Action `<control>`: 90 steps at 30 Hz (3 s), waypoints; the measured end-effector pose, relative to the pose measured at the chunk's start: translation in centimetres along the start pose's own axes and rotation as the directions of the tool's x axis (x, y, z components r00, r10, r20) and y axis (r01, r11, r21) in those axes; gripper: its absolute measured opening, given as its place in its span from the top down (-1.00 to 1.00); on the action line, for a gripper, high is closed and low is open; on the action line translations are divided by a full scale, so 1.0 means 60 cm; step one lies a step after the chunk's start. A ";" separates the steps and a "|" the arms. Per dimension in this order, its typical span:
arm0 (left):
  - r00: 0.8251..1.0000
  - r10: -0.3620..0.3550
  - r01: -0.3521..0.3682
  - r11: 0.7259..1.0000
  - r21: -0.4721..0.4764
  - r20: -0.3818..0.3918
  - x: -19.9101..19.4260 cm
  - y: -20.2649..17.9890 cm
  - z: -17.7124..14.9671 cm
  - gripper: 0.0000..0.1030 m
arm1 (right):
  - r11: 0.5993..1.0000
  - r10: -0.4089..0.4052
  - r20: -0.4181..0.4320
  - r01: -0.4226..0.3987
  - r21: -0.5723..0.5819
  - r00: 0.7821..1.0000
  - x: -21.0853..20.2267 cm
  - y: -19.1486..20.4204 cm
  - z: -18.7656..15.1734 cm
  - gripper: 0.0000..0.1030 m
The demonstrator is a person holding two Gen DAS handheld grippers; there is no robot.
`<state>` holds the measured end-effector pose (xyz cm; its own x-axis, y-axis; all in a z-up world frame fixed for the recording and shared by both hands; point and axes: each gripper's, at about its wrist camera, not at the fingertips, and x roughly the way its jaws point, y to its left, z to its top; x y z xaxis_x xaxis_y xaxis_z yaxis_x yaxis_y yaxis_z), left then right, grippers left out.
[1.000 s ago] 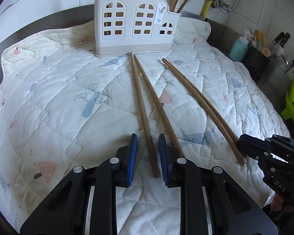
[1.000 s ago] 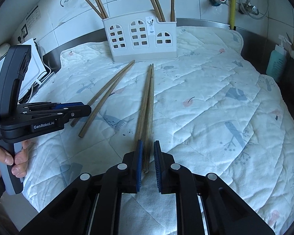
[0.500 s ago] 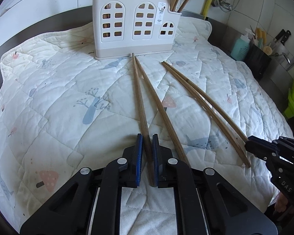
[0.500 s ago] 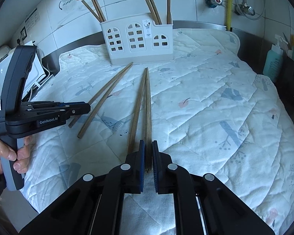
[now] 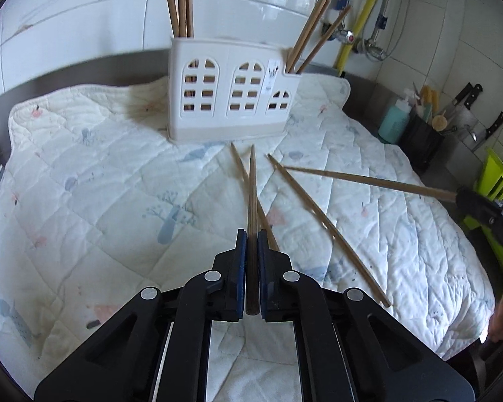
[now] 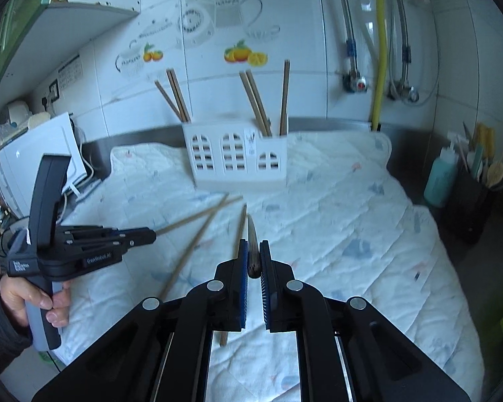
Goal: Organize utensils
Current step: 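Close the right gripper on a chopstick while the left gripper grasps another, then lift both chopsticks into the white holder and open both grippers, then return both open grippers to the last two chopsticks on the mat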
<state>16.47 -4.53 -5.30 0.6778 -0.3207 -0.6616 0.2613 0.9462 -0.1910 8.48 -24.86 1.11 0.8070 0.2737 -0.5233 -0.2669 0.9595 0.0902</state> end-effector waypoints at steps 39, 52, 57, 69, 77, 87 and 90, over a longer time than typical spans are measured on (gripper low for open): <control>0.974 -0.048 0.013 0.988 0.155 0.220 -0.127 -0.013 0.235 0.91 | 0.989 -0.051 -0.038 0.045 -0.143 0.998 0.160 -0.026 0.387 0.86; 0.902 0.013 -0.092 0.982 0.164 0.432 -0.195 -0.039 0.380 0.91 | 0.994 -0.026 0.078 0.034 -0.104 0.997 0.113 -0.047 0.373 0.31; 0.871 0.078 -0.168 0.975 0.143 0.485 -0.178 -0.041 0.425 0.91 | 0.989 -0.029 0.124 0.047 -0.141 0.992 0.069 -0.038 0.339 0.24; 0.912 0.138 -0.181 0.981 0.076 0.386 -0.074 0.001 0.430 0.91 | 0.993 0.037 0.078 -0.028 -0.113 0.996 0.042 -0.031 0.251 0.23; 0.924 0.134 -0.173 0.982 0.078 0.358 -0.071 0.002 0.420 0.89 | 0.995 0.067 0.017 -0.066 -0.079 0.998 0.048 -0.018 0.204 0.23; 0.926 0.076 -0.120 0.988 0.098 0.370 -0.150 -0.021 0.374 0.83 | 0.994 0.101 -0.007 -0.101 -0.032 0.995 0.006 -0.007 0.158 0.23; 0.930 0.064 -0.112 0.987 0.114 0.361 -0.173 -0.031 0.341 0.70 | 0.994 0.105 -0.013 -0.106 -0.021 0.994 -0.012 -0.002 0.136 0.23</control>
<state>23.02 -3.84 16.79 0.8955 -0.2538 -0.3657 0.2604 0.9650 -0.0321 12.22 -24.61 8.37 0.7674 0.3723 -0.5220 -0.3614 0.9236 0.1275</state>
